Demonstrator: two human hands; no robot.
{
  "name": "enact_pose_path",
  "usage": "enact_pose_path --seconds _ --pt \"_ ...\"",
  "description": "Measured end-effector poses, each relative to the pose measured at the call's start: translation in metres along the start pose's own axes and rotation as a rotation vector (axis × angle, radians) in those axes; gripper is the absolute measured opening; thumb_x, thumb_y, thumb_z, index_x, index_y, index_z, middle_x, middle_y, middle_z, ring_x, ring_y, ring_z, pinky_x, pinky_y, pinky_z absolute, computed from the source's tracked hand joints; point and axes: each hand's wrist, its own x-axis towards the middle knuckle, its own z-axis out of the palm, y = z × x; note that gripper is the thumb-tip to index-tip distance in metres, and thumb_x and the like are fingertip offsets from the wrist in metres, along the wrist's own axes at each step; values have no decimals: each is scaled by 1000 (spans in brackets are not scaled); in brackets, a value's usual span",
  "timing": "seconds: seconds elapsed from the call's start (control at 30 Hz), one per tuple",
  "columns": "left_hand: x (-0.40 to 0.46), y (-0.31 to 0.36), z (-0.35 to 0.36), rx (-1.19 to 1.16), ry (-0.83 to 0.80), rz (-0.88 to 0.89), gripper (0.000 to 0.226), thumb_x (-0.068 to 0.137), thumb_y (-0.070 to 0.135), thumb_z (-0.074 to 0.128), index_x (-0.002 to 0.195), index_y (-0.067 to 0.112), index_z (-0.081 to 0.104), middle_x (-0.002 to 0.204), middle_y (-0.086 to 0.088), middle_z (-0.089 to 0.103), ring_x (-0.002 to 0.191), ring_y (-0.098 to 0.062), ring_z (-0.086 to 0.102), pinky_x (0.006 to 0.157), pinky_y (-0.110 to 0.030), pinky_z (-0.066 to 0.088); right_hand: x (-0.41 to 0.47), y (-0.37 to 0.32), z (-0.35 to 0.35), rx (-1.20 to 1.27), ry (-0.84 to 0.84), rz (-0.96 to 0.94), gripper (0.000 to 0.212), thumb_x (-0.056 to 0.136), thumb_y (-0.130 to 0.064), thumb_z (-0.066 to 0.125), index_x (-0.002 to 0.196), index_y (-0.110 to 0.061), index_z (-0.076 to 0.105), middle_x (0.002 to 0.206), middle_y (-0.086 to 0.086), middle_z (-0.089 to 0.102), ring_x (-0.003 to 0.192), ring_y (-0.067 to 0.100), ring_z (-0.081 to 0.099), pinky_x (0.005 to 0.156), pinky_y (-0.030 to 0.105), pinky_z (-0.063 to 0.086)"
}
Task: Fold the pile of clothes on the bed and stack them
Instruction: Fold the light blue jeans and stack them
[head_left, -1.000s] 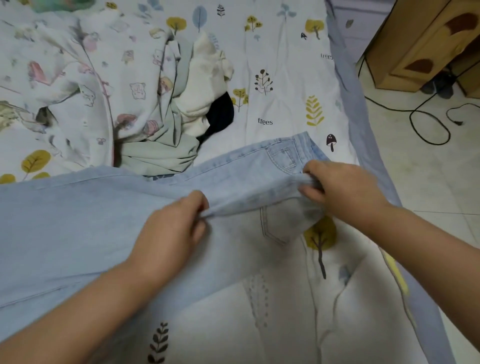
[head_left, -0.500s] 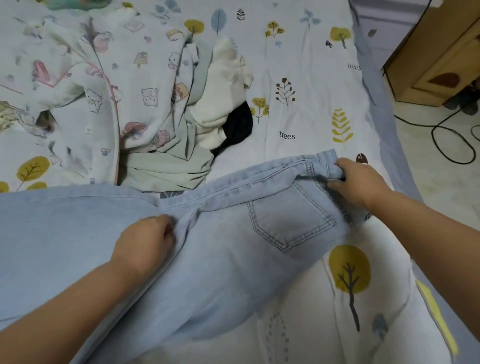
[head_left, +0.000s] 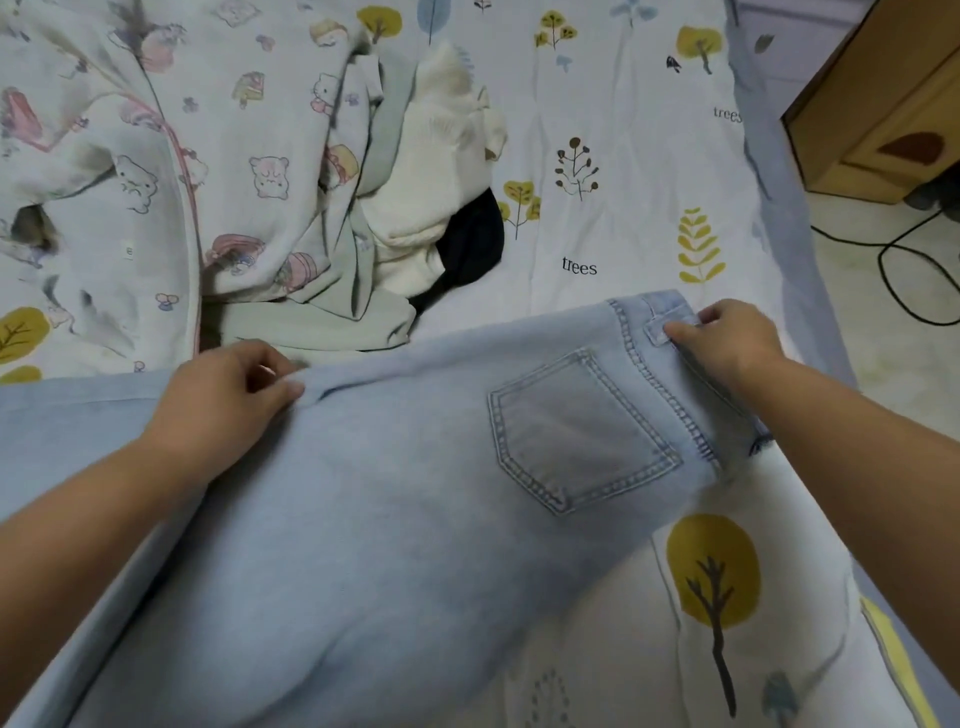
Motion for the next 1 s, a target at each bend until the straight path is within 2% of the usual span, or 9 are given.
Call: enact_pose_path --seconds 0.1,0.23,0.43,0.53,0.7,0.77,0.83,0.9,1.0 --pt "-1 1 26 416 -41 212 16 89 18 57 95 6 67 94 -18 64 88 -37 56 72 -39 42 2 4 17 -130 -74 67 48 92 -45 50 104 0 55 116 26 56 100 37 52 81 38 40" --pt "4 12 48 341 -112 252 24 94 26 47 93 6 60 93 -17 61 89 -36 56 72 -38 41 -2 8 21 -106 -34 59 52 88 -52 52 117 -9 49 124 19 49 116 39 44 98 47 38" --pt "12 21 45 162 -289 166 16 95 17 49 106 10 57 101 -11 63 98 -32 55 74 -29 35 -24 12 -1 101 26 -81 31 90 -41 55 80 -14 44 85 7 51 83 30 50 68 32 31" --pt "20 35 25 17 -354 171 22 93 11 52 73 20 52 74 -1 55 80 -24 52 63 -26 27 -38 20 -35 -89 110 -144 34 90 -41 54 77 -12 43 87 16 54 90 36 52 66 34 30" --pt "32 69 -3 -140 -772 173 30 90 26 56 60 28 57 56 10 51 57 -7 44 59 -23 35 -47 50 -100 -274 -31 -86 35 87 -43 59 74 -11 55 90 21 62 83 34 55 63 34 34" --pt "26 82 13 -19 -721 218 26 88 26 61 64 23 52 64 5 52 65 -12 47 61 -25 34 -45 64 -106 -272 -63 -3 37 87 -42 60 68 -12 51 85 20 62 76 32 53 61 34 33" --pt "13 90 41 360 -486 321 9 86 25 61 82 22 53 88 0 59 83 -19 52 67 -27 34 -45 78 -96 -295 -39 61 38 89 -41 58 71 -8 50 94 25 62 83 35 55 65 36 36" --pt "-7 90 63 671 -294 386 20 88 28 53 105 19 51 111 -4 53 103 -25 51 77 -30 35 -49 89 -73 -333 -37 142 33 91 -36 56 90 -3 53 109 29 59 99 40 54 76 39 39" --pt "-35 82 70 621 -108 377 30 85 27 58 109 10 52 112 -12 51 104 -32 48 81 -38 37 -59 83 -43 -469 89 239 44 93 -26 52 129 -4 41 132 28 41 122 39 38 96 45 33"
